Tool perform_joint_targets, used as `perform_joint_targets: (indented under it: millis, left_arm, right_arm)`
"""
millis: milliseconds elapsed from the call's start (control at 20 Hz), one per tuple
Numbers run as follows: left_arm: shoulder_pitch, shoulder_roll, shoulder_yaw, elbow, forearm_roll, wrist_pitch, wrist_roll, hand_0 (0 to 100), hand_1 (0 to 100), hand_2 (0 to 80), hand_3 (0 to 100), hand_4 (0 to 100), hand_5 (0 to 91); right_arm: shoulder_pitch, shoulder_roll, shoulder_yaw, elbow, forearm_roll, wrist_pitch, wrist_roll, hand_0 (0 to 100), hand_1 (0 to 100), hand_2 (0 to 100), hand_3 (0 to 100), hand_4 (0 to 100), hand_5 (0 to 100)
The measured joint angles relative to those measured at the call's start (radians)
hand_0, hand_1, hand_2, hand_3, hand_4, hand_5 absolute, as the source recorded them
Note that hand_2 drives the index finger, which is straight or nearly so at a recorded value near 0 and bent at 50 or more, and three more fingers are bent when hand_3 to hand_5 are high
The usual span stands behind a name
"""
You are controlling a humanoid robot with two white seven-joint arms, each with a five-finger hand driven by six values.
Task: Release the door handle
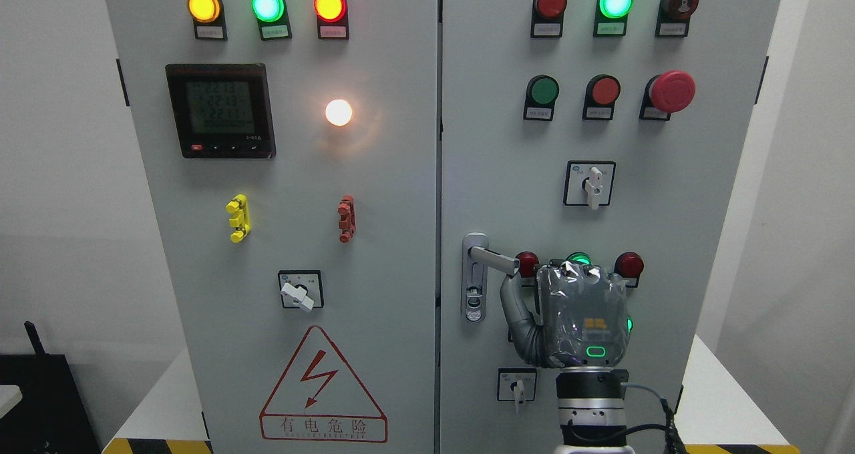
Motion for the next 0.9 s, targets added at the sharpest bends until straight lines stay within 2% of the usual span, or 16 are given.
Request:
perform_joint_targets:
  millis: [501, 901]
  left_arm:
    - [0.0, 0.0, 0.0, 0.0, 0.0, 0.0, 0.0, 12, 39, 0.0, 0, 0, 0.0]
    - [0.0, 0.0, 0.0, 0.0, 0.0, 0.0, 0.0, 12, 39, 0.0, 0, 0, 0.0]
  right_arm:
    - [0.029, 0.001, 0.008, -0.007, 0.002, -0.005, -0.003, 68, 4, 100, 100, 100, 97]
    - [0.089, 0.002, 0.019, -0.048, 0.003, -0.043, -0.012, 69, 4, 100, 100, 100, 97]
